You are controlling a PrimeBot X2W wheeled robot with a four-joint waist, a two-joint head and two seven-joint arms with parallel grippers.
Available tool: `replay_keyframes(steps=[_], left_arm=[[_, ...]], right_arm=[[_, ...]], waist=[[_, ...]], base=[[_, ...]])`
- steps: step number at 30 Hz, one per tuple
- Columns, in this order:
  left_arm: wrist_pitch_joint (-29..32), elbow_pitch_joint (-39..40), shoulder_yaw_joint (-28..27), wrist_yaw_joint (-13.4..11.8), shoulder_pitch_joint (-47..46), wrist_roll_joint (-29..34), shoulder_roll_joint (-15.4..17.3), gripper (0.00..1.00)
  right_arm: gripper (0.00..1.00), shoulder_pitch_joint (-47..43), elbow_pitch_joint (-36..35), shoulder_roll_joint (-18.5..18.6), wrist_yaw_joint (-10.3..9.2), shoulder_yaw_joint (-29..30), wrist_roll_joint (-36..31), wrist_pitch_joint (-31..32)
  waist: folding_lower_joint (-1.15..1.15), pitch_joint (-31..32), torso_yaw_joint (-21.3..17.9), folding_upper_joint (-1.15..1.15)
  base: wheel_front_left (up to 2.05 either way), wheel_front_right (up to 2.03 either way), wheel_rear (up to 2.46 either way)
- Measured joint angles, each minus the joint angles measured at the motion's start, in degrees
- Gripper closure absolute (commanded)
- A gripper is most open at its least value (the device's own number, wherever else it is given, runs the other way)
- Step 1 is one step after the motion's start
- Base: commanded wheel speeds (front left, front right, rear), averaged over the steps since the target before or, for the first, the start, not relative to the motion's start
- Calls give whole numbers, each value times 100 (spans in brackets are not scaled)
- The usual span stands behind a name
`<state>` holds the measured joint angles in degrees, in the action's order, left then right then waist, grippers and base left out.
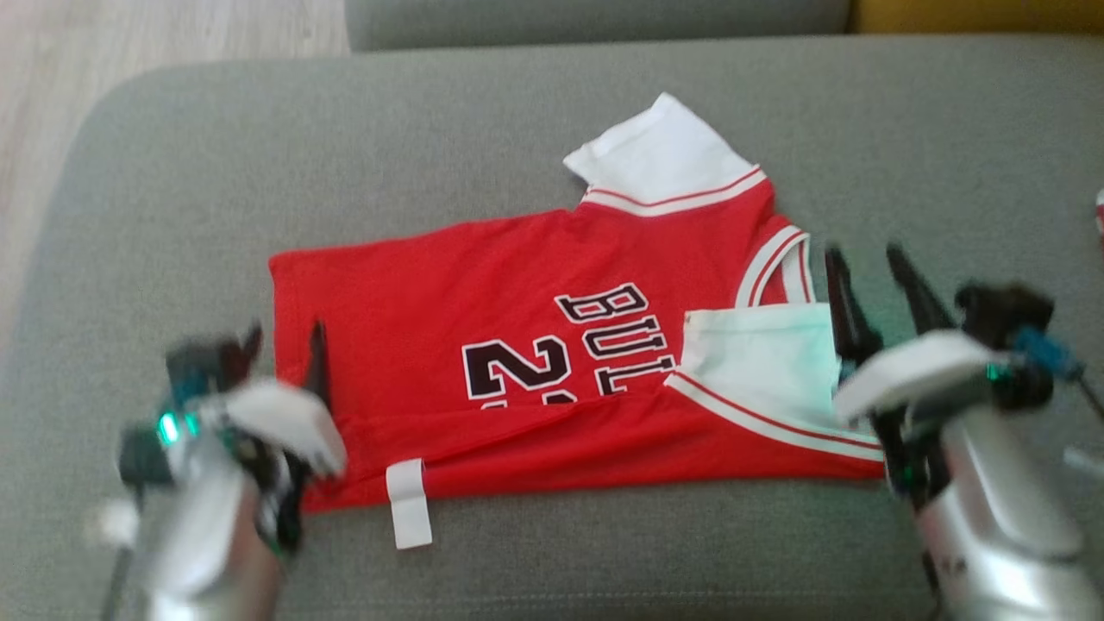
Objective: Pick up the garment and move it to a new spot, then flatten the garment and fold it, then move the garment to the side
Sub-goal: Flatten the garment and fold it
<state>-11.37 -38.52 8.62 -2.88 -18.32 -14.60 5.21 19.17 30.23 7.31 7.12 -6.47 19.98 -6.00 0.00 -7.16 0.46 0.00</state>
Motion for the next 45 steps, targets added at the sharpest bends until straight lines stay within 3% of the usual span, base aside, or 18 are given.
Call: replay_keyframes(steps=[6,11,15,25,26,27,28,30,31,37,45], left_arm=[[924,-343,182,350,-1193,148,413,0],[1541,-689,291,735,-1612,127,650,0],[1689,-815,401,889,-1704,69,756,0],[1459,-1027,442,946,-1945,-74,788,0],[1418,-1036,461,948,-1970,-89,778,3],[1391,-1055,494,953,-2002,-115,769,28],[1357,-1080,527,953,-2047,-122,750,28],[1304,-1096,597,979,-2135,-122,698,89],[1281,-1111,628,993,-2177,-122,658,100],[982,-1149,866,1002,-2348,-160,521,100],[645,-1077,1214,1002,-2551,-171,226,100]], right_arm=[[0,769,-29,69,0,-254,-46,4],[0,1117,49,118,0,-509,5,-5],[0,1265,107,229,0,-612,74,-15],[0,1674,222,483,0,-824,123,20],[0,1757,233,524,0,-875,124,90],[0,1850,244,571,0,-945,127,172],[0,1950,266,616,0,-1005,135,257],[0,2159,313,683,0,-1109,187,405],[0,2262,341,727,0,-1151,213,492],[0,2994,768,959,0,-1392,271,914],[0,3981,1574,1005,0,-1766,155,1624]], waist=[[0,-414,27,0],[0,-754,-9,0],[0,-921,-30,0],[0,-1192,37,0],[0,-1222,54,0],[0,-1251,74,0],[0,-1280,97,0],[0,-1340,144,0],[0,-1370,172,0],[0,-1561,387,0],[1,-1836,822,0]], base=[[0,0,0],[0,0,0],[0,0,0],[0,0,0],[0,0,0],[0,0,0],[0,0,0],[0,0,0],[0,0,0],[0,0,0],[0,0,0]])
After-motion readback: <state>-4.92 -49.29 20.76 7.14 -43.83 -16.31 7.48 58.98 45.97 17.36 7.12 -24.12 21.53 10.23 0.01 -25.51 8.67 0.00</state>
